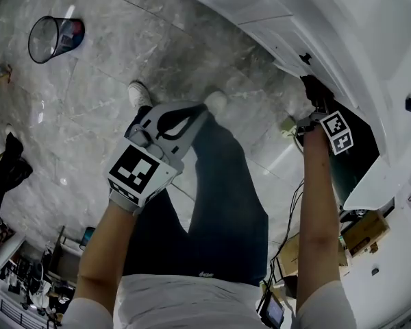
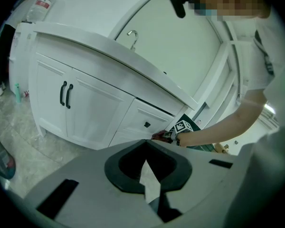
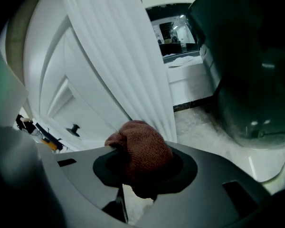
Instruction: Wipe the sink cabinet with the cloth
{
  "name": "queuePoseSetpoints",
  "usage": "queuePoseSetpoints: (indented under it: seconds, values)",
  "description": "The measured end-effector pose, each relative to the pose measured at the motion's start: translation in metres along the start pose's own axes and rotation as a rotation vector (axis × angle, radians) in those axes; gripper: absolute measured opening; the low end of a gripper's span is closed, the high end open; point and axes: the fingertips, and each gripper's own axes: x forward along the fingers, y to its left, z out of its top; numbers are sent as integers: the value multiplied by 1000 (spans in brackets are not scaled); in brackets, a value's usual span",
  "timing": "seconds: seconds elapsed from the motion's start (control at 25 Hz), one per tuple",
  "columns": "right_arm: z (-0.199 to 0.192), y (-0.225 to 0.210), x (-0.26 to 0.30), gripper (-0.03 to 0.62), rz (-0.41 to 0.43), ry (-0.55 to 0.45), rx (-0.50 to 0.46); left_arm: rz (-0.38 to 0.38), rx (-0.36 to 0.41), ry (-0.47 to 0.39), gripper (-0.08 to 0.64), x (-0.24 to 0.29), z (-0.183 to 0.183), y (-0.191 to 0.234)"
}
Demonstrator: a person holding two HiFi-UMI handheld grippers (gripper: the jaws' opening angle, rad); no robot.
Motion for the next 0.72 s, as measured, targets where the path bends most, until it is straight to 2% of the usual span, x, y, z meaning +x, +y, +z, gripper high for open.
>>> queuePoseSetpoints:
  seconds: [0.24, 0.72]
  values:
    - [35, 20, -47, 132, 33, -74, 30, -52, 37, 6, 11, -10, 25, -4]
    - [83, 51, -112, 132, 76, -238, 95, -157, 106, 54, 11, -9, 34, 1]
